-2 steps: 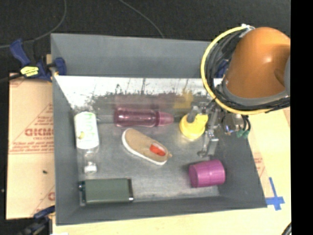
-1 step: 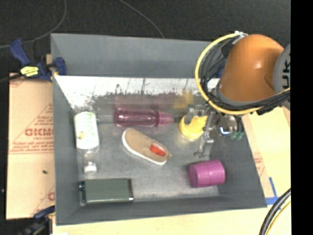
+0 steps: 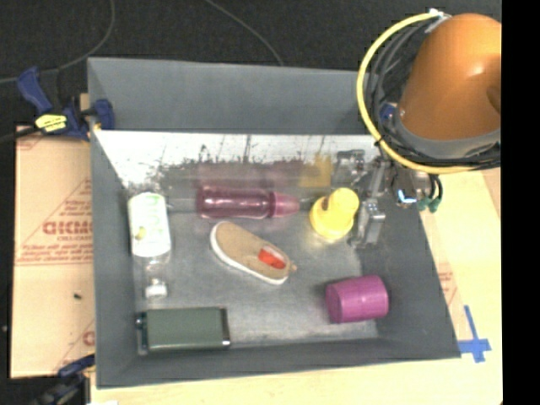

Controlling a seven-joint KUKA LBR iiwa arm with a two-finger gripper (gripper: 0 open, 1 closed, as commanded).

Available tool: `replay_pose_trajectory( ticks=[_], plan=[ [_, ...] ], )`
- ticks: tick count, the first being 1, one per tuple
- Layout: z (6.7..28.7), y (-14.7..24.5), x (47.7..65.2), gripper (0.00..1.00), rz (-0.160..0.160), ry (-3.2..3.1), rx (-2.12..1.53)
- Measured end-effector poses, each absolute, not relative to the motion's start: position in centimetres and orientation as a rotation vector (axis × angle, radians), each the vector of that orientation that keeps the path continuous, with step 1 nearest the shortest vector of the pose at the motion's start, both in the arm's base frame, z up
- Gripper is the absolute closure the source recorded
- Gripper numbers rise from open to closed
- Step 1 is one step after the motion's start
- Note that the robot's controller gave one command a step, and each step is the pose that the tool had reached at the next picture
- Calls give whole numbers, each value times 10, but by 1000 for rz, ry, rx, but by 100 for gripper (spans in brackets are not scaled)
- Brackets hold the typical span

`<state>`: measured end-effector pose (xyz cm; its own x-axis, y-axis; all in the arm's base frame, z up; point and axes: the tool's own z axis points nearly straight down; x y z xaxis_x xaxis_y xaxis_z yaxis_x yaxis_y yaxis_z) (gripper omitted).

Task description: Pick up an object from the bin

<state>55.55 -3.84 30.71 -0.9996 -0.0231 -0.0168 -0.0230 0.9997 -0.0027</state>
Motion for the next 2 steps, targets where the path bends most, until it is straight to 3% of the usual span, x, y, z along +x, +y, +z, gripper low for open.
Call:
replay_pose_trajectory(
  ticks=[1, 2],
  plan=[
    [208, -48, 572, 0, -6, 3128, -46],
    [196, -49, 574, 0, -5, 3129, -46]
  ],
)
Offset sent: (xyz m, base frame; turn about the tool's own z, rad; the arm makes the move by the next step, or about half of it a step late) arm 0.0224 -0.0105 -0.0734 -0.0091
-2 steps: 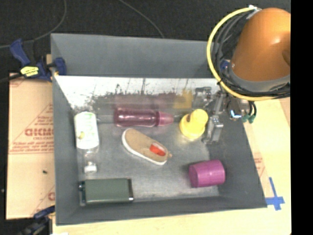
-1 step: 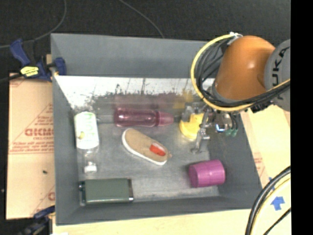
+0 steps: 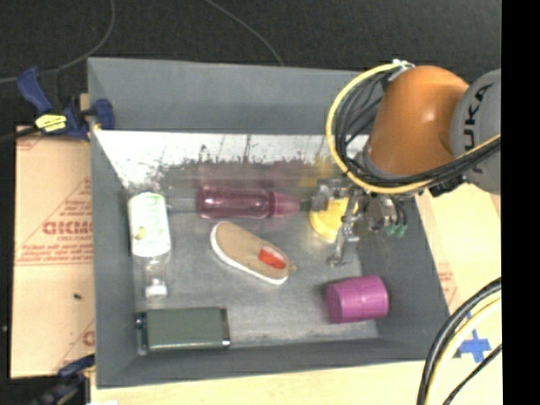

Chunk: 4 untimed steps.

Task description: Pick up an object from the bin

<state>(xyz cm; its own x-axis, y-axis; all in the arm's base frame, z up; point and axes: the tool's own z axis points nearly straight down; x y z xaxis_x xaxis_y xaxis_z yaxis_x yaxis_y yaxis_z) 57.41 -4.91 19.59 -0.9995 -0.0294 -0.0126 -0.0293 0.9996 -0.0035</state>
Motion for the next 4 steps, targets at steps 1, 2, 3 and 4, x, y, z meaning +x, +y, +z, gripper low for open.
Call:
replay_pose_trajectory(
  ticks=[1, 2, 3, 4],
  plan=[
    [260, -55, 583, 0, -10, 3115, -65],
    [184, -90, 625, 100, -8, 3120, -141],
    [184, -90, 625, 0, -9, 3120, -141],
    [184, -90, 625, 0, -9, 3120, -141]
  ],
)
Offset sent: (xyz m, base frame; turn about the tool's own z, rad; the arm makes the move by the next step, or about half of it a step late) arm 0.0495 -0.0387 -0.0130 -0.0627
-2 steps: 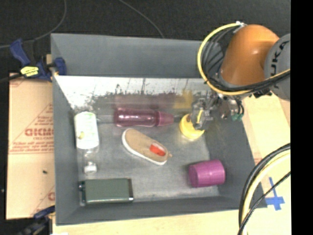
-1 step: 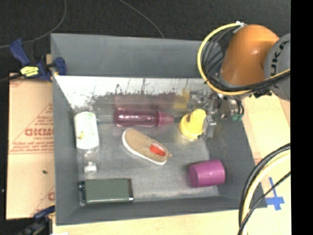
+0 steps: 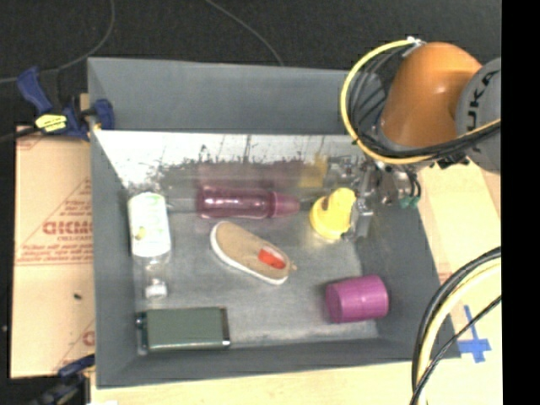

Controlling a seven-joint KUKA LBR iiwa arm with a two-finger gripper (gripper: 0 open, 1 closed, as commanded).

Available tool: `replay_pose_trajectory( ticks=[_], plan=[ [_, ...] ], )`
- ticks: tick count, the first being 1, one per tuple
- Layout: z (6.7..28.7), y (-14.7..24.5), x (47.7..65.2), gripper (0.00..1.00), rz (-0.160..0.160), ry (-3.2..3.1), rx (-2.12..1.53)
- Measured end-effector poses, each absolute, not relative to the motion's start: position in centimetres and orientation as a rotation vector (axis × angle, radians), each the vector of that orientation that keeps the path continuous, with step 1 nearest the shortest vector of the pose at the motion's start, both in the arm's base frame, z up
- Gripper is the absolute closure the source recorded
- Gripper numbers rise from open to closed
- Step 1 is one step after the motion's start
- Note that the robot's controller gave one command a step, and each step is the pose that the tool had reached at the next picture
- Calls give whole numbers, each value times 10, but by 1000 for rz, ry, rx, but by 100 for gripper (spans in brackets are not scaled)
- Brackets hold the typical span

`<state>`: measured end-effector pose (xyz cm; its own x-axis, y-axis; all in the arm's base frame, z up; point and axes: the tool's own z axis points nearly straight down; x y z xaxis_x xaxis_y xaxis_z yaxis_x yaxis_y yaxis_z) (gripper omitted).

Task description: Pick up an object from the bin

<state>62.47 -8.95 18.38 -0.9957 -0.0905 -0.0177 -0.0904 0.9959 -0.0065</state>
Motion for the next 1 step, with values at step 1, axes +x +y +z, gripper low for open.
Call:
replay_pose_trajectory(
  ticks=[1],
  plan=[
    [125, -97, 626, 0, -10, 3121, -143]
  ],
)
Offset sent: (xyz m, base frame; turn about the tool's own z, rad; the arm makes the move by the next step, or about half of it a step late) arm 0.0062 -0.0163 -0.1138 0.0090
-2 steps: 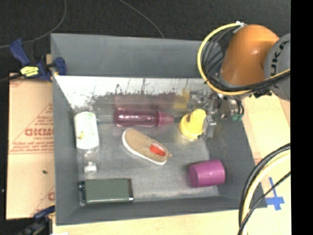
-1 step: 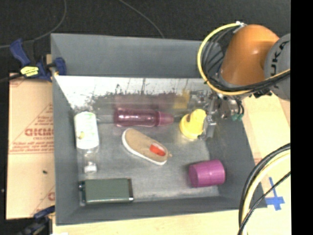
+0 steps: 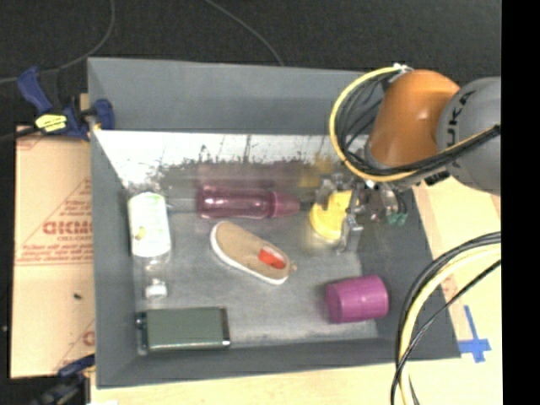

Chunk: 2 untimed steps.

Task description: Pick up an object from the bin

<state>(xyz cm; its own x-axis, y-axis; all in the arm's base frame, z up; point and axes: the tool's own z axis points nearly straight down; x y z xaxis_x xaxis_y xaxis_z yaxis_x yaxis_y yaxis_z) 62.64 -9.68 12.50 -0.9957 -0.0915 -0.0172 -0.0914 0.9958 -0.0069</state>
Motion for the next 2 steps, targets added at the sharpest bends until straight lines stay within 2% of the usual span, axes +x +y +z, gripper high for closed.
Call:
replay_pose_trajectory(
  ticks=[1, 2],
  plan=[
    [71, -106, 634, 0, -9, 3112, -120],
    [75, -132, 634, 100, -15, 3088, -386]
  ],
)
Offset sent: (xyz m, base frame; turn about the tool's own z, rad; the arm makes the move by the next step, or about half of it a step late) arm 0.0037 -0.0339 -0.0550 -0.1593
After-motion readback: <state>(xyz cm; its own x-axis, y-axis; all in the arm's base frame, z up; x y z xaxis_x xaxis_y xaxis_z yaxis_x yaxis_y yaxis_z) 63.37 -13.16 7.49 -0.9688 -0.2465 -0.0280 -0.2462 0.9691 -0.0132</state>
